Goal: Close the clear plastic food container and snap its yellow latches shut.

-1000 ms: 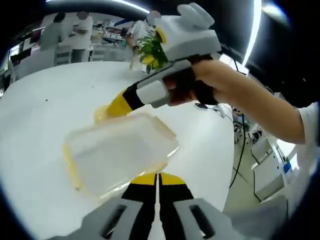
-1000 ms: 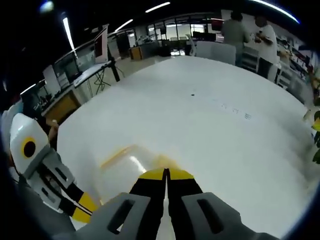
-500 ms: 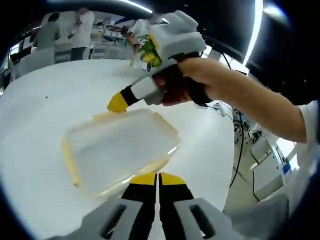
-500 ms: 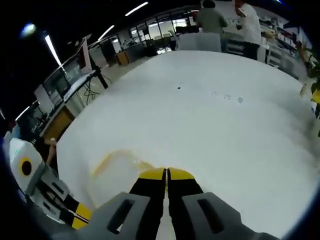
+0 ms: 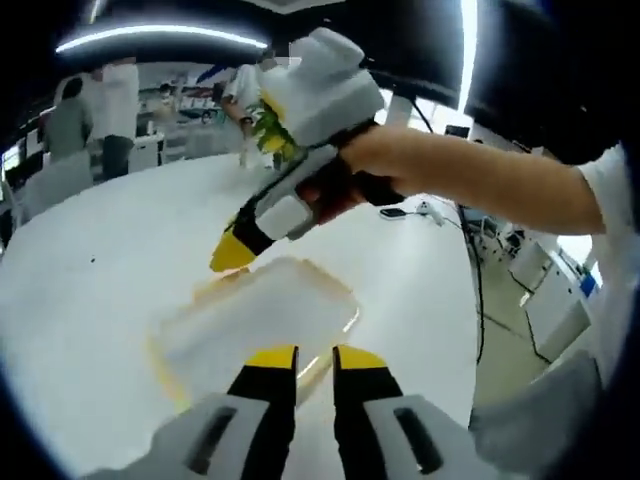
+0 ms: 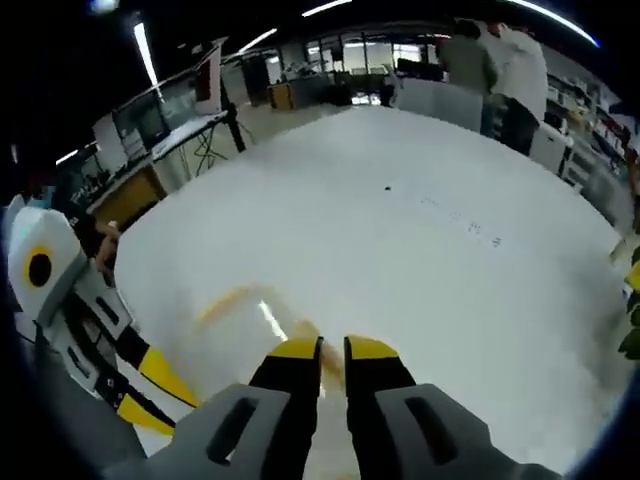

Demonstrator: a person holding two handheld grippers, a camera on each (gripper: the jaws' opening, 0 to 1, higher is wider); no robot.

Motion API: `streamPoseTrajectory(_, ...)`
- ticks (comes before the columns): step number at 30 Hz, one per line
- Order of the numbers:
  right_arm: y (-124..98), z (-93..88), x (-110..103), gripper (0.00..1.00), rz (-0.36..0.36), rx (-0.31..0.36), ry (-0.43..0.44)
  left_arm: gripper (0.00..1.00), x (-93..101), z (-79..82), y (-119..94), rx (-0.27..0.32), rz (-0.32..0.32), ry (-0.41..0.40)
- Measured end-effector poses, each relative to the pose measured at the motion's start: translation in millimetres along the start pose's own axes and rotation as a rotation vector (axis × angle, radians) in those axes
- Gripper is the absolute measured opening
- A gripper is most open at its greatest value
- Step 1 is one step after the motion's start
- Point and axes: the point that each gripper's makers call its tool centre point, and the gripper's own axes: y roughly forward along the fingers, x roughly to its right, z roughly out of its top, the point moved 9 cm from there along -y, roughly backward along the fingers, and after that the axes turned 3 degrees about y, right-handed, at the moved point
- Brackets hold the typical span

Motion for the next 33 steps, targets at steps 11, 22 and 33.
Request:
streamPoseTrajectory(11, -5.6, 3.9, -4.7, 0.25, 0.090, -0.187, -0.217, 0.22, 0.3, 8.4, 12.1, -0.085, -0.065, 0.220)
streamPoseTrajectory(22, 2.9, 8.6, -6.3, 0.37, 0.194, -0.322, -0.291, 0.24, -6.2, 13.2, 21.1, -0.167, -0.068, 0.427)
streamPoseTrajectory(33, 14.5, 9.4, -4.6, 0.40, 0.266, -0.420, -0.248, 0.25, -6.4, 8.2, 26.3, -0.230, -0.079, 0.515)
